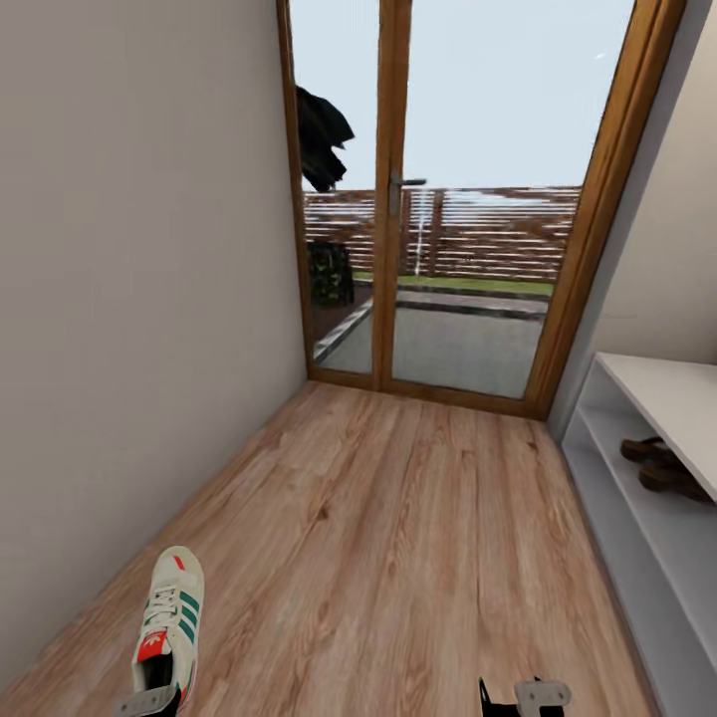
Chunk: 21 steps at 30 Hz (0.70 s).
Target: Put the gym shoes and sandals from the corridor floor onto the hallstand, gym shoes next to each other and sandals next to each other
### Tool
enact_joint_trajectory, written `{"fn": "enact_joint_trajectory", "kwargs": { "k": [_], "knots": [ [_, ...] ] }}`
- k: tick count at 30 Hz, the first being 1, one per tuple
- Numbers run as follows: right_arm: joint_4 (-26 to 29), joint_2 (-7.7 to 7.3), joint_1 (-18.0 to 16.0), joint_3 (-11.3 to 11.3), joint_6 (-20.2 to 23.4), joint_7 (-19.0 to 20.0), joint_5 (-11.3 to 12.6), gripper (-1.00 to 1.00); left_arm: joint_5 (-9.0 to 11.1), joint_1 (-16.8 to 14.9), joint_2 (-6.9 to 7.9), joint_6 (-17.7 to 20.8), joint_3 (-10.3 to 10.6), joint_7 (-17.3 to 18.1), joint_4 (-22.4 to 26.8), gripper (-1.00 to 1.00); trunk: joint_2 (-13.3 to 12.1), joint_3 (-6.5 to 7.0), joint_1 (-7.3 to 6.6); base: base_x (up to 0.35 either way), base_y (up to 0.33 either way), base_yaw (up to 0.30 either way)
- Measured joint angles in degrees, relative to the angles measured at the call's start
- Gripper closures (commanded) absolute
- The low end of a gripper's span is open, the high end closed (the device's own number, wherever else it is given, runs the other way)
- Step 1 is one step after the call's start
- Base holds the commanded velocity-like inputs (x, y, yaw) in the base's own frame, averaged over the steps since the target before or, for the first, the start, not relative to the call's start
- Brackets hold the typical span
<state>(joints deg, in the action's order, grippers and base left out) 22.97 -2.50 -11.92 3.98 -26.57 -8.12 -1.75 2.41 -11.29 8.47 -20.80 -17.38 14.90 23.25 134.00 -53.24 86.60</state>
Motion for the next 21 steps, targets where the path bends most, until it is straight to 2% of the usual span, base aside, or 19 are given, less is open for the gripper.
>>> {"fn": "enact_joint_trajectory", "kwargs": {
  "k": [6,21],
  "knots": [
    [-0.1,0.00,0.0,0.0,0.0,0.0,0.0,-1.00,0.0,0.0,0.00,0.0,0.0,0.0,0.0,1.00,0.0,0.00,0.00,0.340,-0.071,0.170],
    [-0.1,0.00,0.0,0.0,-0.1,0.0,0.0,-1.00,0.1,0.0,0.00,0.0,0.0,0.0,0.0,1.00,0.0,0.00,0.00,0.327,-0.128,0.267]
  ]
}}
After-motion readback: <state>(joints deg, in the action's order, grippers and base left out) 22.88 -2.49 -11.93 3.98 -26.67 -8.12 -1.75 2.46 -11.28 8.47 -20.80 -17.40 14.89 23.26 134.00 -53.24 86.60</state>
